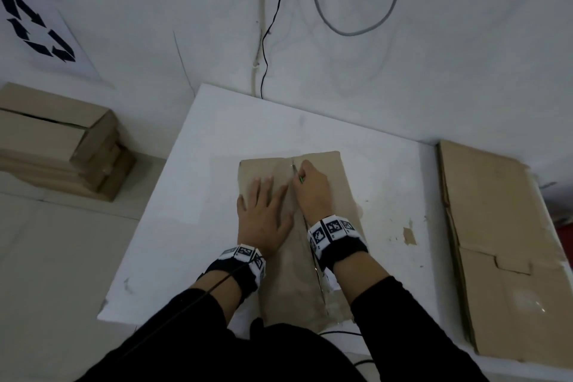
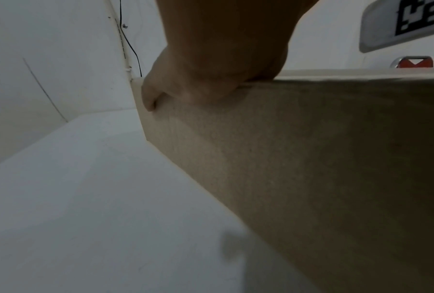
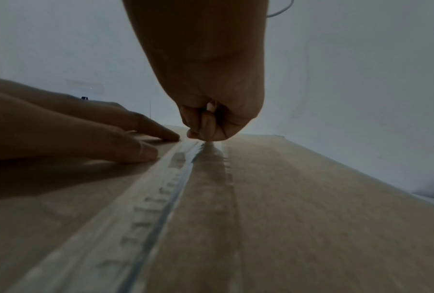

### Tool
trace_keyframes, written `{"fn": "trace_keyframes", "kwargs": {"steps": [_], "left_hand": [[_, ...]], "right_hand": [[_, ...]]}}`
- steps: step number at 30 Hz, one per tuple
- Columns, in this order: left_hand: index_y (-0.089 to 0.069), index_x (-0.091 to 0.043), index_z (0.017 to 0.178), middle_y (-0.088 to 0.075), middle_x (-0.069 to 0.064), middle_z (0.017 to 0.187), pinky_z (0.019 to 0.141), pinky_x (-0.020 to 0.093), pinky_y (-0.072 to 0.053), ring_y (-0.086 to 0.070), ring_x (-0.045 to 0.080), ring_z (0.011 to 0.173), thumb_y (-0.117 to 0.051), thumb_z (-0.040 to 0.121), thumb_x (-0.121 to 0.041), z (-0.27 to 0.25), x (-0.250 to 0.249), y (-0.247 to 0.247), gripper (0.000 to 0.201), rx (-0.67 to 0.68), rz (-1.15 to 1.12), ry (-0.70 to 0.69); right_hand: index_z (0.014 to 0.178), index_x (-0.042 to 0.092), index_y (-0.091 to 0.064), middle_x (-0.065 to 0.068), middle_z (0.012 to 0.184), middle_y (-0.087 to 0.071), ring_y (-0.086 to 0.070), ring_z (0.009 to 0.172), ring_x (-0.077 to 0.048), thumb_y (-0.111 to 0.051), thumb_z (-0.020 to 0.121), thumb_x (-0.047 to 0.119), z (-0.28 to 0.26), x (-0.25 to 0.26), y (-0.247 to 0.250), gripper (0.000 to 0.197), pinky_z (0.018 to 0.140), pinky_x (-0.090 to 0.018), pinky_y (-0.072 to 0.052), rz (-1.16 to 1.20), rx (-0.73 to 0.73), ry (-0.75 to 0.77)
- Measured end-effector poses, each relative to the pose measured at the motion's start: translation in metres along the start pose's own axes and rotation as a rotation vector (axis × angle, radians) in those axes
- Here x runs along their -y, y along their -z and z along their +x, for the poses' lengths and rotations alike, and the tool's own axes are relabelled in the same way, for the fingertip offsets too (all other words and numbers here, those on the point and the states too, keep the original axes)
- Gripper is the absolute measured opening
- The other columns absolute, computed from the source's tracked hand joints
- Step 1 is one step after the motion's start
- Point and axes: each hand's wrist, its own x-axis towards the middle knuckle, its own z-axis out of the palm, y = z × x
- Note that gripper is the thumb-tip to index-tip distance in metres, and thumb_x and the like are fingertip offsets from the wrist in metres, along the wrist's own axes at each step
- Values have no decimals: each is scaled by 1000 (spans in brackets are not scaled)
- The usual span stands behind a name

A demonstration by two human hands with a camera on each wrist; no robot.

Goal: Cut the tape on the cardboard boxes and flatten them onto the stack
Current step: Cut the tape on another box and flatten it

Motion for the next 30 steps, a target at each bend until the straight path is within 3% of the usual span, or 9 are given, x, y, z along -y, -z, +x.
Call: {"fn": "trace_keyframes", "kwargs": {"steps": [6,11,14,16,21,23,26,30], "left_hand": [[-29,-34,148,-12,0,161,113,60,-16,-3,25,148,-40,93,-55,0,-1,-1,60,-19,-5,4],[-26,-34,149,-10,0,161,113,59,-16,-2,25,148,-28,91,-64,0,-2,-1,65,-7,38,13],[-26,-34,149,-10,0,161,113,58,-17,-2,25,148,-19,86,-67,0,-2,0,71,-6,43,14],[-26,-34,149,-10,0,161,113,58,-17,-2,25,148,-17,84,-67,-1,-3,1,73,-1,46,9],[-29,-33,149,-14,1,160,112,58,-19,-5,25,147,-21,83,-63,-1,-3,1,73,-15,40,4],[-30,-33,148,-15,1,160,111,58,-21,-7,26,147,-23,83,-62,-1,-3,1,71,-18,49,5],[-30,-33,148,-15,0,160,111,58,-19,-4,25,147,-30,85,-57,0,-5,1,67,-4,45,26],[-28,-33,148,-12,1,160,111,58,-21,-1,24,148,-38,91,-54,0,-5,2,62,21,43,36]], "right_hand": [[76,13,-41,-2,65,-45,-40,61,-21,-53,94,15,-13,0,7,22,58,-31,-33,-15,14,1],[80,15,-41,1,69,-43,-40,66,-20,-49,93,5,-44,-5,16,18,64,-30,-32,-177,133,-10],[84,19,-41,-3,79,-52,-44,70,-19,-50,94,9,-59,-11,18,17,65,-30,-35,-196,147,9],[83,20,-39,-4,80,-49,-42,72,-18,-45,96,8,-68,-14,21,18,65,-29,-33,-232,154,14],[62,29,-23,11,62,-30,-29,56,-10,-42,93,4,-104,-27,30,44,49,-20,-16,-194,126,-10],[62,30,-22,11,61,-30,-31,56,-10,-42,95,5,-122,-32,31,45,47,-20,-17,-209,158,-21],[66,22,-30,7,64,-35,-41,65,-16,-43,94,5,-148,-42,31,36,48,-27,-20,-226,179,-40],[62,21,-23,5,61,-31,-30,55,-12,-43,89,-1,-185,-47,39,40,48,-23,-18,-236,203,-143]]}}
